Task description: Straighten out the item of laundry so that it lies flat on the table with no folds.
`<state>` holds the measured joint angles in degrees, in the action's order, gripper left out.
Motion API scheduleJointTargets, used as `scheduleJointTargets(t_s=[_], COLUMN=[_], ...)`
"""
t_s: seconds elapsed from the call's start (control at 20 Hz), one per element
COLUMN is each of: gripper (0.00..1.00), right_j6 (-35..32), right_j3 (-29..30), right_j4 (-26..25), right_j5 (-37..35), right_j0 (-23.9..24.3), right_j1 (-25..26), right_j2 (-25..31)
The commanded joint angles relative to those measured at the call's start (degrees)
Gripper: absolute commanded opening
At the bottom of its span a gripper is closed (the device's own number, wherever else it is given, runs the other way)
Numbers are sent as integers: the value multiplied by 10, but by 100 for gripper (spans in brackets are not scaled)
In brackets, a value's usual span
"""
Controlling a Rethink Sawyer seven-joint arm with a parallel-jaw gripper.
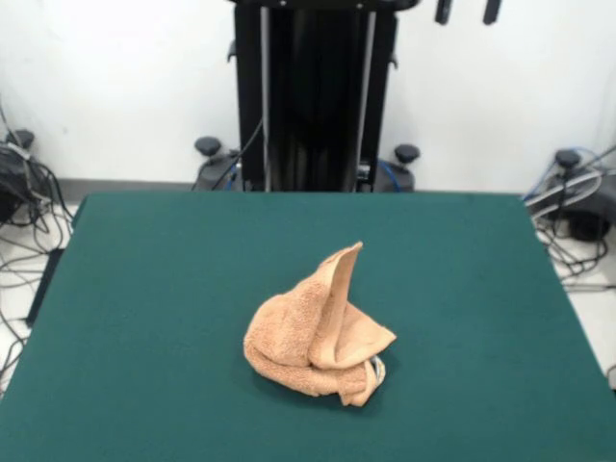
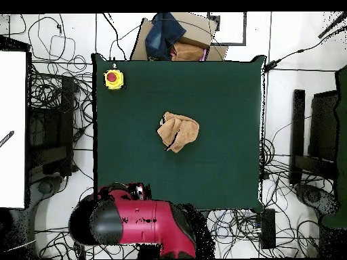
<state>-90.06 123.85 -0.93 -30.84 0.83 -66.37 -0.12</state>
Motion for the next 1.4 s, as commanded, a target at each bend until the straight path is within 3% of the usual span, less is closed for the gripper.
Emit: scheduleJointTargets(t_s=[0.05,1.05,1.4], gripper=[100,100,100], right_j6=[-63,-56,-55], right_j3=[33,28,8], right_j4=[-38,-123,-145], right_j5=[82,241,257], right_j0=[32,106,120], right_j1=[68,182,221], right_j2=[12,35,42])
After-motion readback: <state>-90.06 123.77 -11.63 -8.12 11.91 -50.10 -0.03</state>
